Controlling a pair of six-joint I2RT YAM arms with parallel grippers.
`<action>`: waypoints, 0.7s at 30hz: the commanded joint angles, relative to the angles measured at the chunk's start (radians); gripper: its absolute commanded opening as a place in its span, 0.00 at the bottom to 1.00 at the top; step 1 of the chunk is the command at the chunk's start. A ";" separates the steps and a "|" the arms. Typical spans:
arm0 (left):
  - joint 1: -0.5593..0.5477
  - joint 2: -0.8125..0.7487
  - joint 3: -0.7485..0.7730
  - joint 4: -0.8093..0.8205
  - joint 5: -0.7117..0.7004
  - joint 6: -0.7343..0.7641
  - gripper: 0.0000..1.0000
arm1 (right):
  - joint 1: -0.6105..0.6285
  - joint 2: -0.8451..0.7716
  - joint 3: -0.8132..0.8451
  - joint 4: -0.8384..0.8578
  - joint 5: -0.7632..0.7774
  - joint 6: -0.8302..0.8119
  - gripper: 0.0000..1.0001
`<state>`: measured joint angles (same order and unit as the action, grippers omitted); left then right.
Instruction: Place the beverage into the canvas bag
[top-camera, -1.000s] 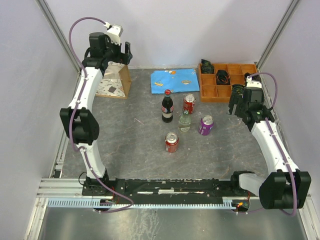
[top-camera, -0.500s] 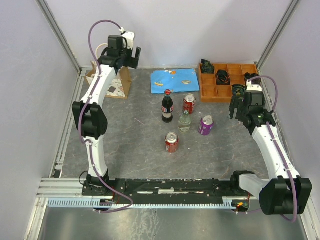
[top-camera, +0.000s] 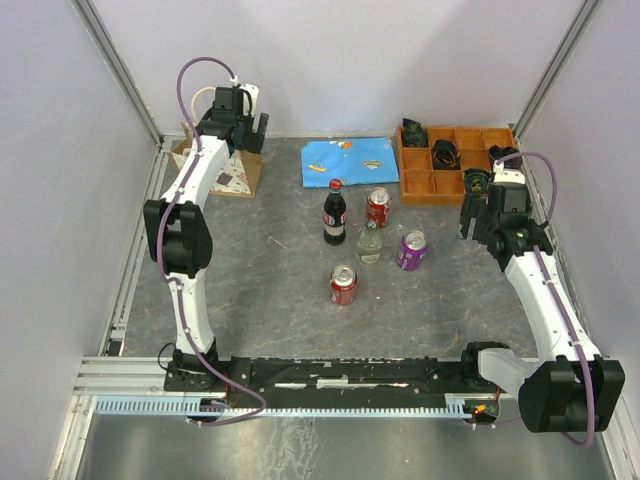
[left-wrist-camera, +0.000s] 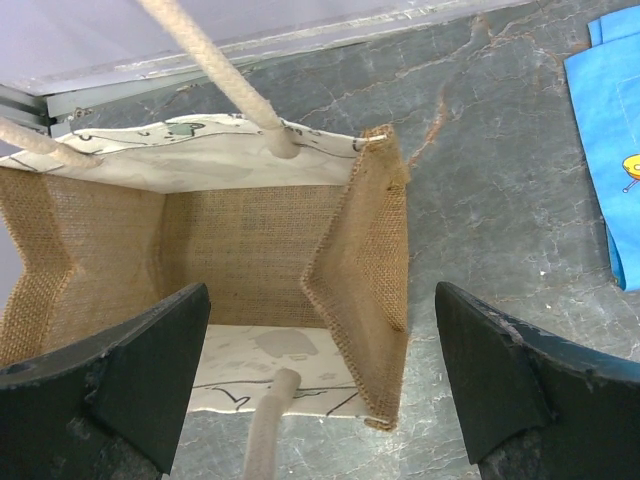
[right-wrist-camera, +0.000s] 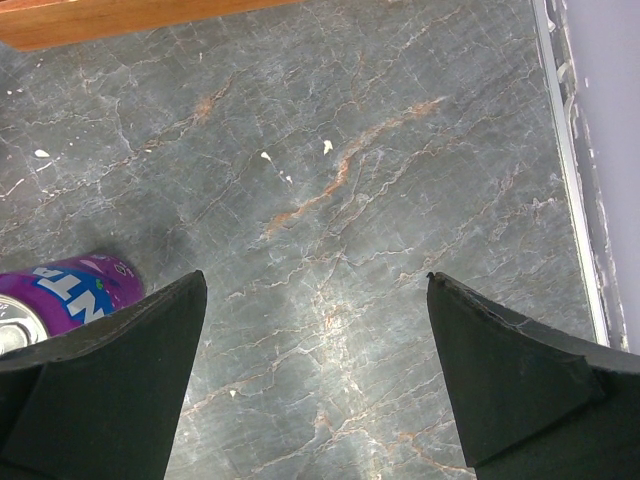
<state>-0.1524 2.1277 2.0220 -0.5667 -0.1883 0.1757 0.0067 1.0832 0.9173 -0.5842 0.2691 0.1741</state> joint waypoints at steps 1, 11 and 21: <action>-0.005 0.031 0.002 0.029 -0.003 -0.030 0.98 | 0.004 0.003 0.015 0.017 0.011 -0.003 0.99; -0.002 0.086 -0.056 0.033 0.092 -0.018 0.51 | 0.004 -0.002 0.024 -0.001 0.025 -0.009 0.99; -0.004 -0.101 -0.160 -0.090 0.312 0.206 0.03 | 0.004 0.000 0.055 -0.011 0.022 -0.027 0.99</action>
<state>-0.1535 2.1815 1.9221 -0.5873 -0.0029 0.2199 0.0067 1.0885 0.9180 -0.6071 0.2741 0.1658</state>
